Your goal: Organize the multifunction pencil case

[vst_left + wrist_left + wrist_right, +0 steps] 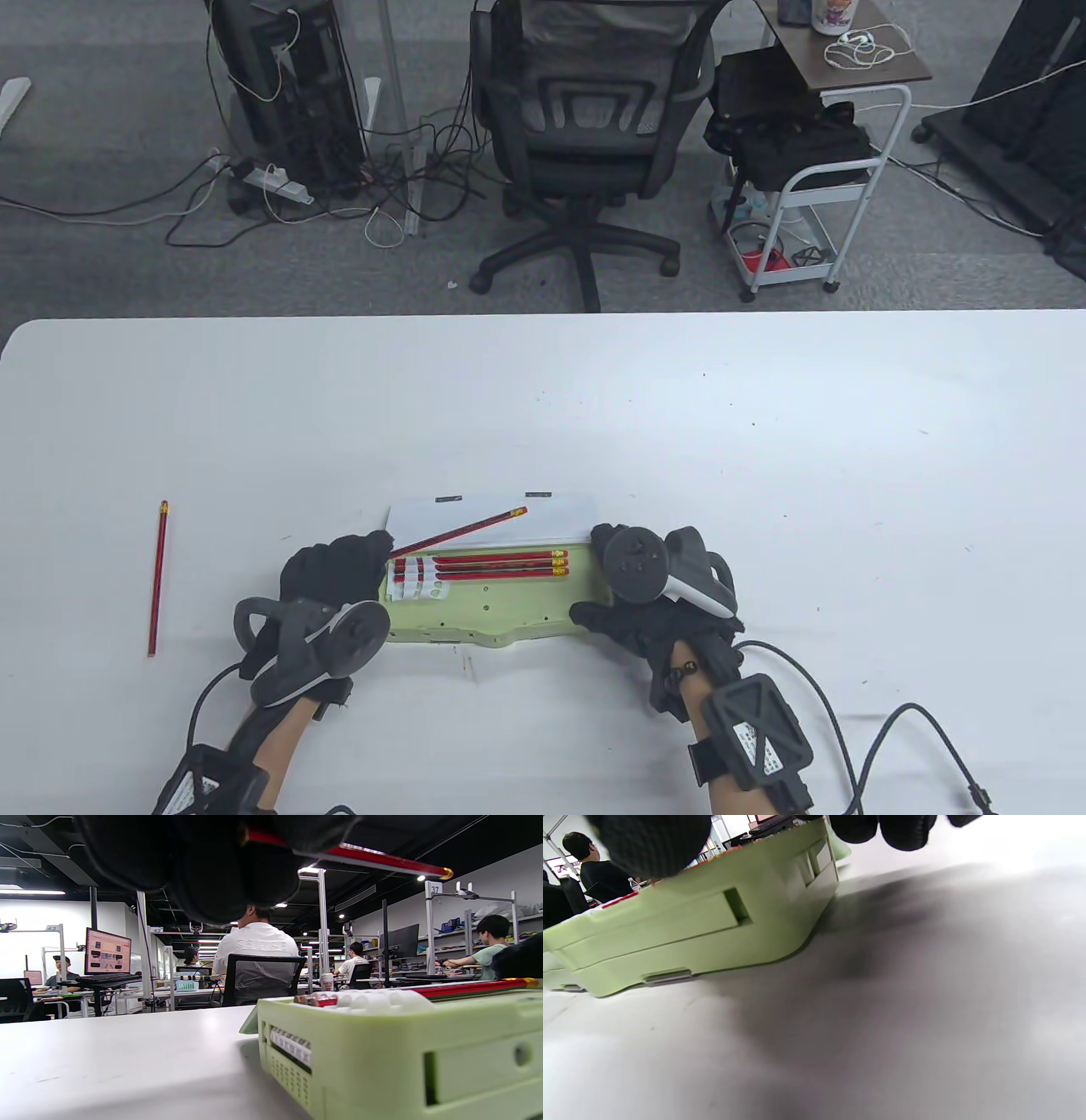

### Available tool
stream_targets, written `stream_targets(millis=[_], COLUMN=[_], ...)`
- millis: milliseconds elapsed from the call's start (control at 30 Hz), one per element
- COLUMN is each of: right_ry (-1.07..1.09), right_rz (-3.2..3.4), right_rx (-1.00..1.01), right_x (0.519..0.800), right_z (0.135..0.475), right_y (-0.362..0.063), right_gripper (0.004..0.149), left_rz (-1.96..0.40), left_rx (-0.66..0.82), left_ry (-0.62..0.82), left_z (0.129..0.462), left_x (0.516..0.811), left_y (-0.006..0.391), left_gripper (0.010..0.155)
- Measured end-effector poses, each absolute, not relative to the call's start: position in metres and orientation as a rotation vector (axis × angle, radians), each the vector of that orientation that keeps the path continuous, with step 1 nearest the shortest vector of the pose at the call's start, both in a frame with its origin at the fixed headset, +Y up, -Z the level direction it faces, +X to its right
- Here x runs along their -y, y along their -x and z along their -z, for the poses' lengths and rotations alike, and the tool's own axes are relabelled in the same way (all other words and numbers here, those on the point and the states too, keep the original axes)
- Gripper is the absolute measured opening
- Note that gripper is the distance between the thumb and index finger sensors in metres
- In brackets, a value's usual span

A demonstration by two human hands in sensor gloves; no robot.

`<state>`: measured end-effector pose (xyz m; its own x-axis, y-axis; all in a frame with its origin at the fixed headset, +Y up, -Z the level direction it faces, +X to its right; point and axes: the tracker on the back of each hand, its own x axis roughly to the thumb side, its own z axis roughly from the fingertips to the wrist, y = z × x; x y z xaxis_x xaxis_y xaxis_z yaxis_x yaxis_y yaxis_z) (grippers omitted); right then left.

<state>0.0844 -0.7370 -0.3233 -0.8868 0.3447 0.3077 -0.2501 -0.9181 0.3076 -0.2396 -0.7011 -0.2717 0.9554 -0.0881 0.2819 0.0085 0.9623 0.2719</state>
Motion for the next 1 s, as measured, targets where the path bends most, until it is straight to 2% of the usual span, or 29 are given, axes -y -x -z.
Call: stream_targets(millis=[133, 267, 500, 1000], right_ry=[-0.528, -0.562, -0.659, -0.727], right_rz=[-2.764, -2.726, -2.612, -2.64], right_rx=[-0.183, 0.114, 0.393, 0.396], right_x=[0.725, 0.71, 0.698, 0.699], right_z=[0.319, 0.311, 0.298, 0.293], right_y=[-0.085, -0.084, -0.071, -0.057], right_gripper=[0.089, 0.079, 0.067, 0.05], left_rz=[0.049, 0.048, 0.068, 0.078], left_rx=[0.329, 0.374, 0.424, 0.471], left_ry=[-0.282, -0.287, -0.273, -0.285], left_z=[0.269, 0.266, 0.263, 0.26], left_x=[0.701, 0.701, 0.706, 0.708], left_y=[0.237, 0.23, 0.218, 0.211], left_gripper=[0.042, 0.042, 0.042, 0.042])
